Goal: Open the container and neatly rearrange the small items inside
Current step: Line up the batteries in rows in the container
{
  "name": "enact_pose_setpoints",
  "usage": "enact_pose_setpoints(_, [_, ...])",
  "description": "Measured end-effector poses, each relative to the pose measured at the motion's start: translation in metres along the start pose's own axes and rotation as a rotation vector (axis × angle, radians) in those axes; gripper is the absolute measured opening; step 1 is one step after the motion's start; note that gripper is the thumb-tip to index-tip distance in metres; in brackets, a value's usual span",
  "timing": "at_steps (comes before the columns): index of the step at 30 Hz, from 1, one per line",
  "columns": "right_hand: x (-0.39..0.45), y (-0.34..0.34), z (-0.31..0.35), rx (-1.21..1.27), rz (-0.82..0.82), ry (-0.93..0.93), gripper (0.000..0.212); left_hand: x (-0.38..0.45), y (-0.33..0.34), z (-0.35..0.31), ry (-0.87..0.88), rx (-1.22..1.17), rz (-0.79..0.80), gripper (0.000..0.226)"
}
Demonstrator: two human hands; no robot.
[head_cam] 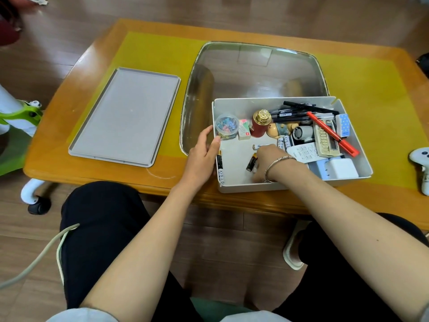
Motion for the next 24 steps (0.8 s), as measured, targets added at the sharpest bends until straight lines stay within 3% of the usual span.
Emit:
enact_pose_setpoints(2, [0.002,-0.005,-0.002,0.103,-0.038,0.003,0.025,0.001,0.0,0.001,0.002,0.005,-0.001,0.047])
enact_pose_setpoints(5, [0.005,-0.009,0.006,0.266,-0.09,-0.081,0.016,0.001,0.001,0.002,-0.001,0.003,-0.001,0.047])
enact_pose_setpoints(13, [0.003,0.011,0.035,0.374,0.105,-0.182,0.043,0.001,-0.001,0.001,-0.001,0.033,-0.005,0.046])
enact_pose_setpoints(24, [-0.001,0.009,0.041,0.441,0.14,-0.183,0.022,0.0,-0.002,0.002,-0.02,0.063,-0.01,0.046])
Point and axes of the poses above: each hand's wrist, its own x-axis towards the middle knuckle, its own y-axis out of the palm, z = x × y, the point moved 6 cm from there along x, towards the middle knuckle, and after that the axes turned 4 degrees about z, right-handed, at the moved point
